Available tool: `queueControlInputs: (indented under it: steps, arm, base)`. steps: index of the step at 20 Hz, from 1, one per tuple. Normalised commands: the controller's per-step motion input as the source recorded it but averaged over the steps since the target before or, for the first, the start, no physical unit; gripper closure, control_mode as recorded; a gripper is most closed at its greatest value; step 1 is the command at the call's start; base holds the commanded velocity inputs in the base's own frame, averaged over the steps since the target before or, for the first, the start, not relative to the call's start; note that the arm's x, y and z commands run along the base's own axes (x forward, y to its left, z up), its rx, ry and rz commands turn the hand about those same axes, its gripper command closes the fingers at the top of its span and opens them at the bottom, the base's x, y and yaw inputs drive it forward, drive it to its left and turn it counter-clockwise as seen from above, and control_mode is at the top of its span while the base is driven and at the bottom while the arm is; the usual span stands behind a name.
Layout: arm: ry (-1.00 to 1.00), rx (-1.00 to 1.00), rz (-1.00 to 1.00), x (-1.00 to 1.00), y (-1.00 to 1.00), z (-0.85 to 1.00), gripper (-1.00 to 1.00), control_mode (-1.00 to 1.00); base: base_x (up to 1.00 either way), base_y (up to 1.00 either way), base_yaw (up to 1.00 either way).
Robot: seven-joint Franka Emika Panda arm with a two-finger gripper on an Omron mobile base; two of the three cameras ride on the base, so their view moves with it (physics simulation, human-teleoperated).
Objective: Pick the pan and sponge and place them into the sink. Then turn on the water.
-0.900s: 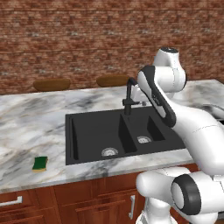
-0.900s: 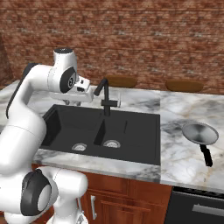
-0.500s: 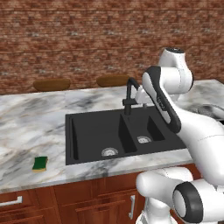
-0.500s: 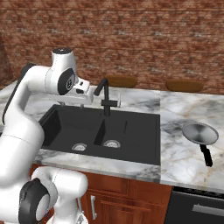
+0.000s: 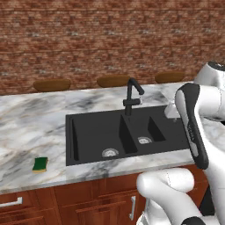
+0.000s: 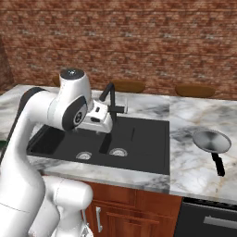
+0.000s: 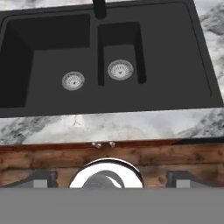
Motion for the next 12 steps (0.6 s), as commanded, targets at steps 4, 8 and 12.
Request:
queueControlInputs:
  steps: [4,8,12]
  arm:
    - [-0.02,-0.06,-0.01,-0.5,-1.0,0.0,-1.0,-1.0]
    - [0.0,-0.09,0.0,-0.12,-1.0,0.0,-1.0,-1.0]
    - [0.04,-0.12,0.0,0.04,-1.0,0.0,-1.0,-1.0]
  base:
    - [0.0,0.0,0.0]
    - [0.0,0.0,0.0]
    - [0.0,0.0,0.0]
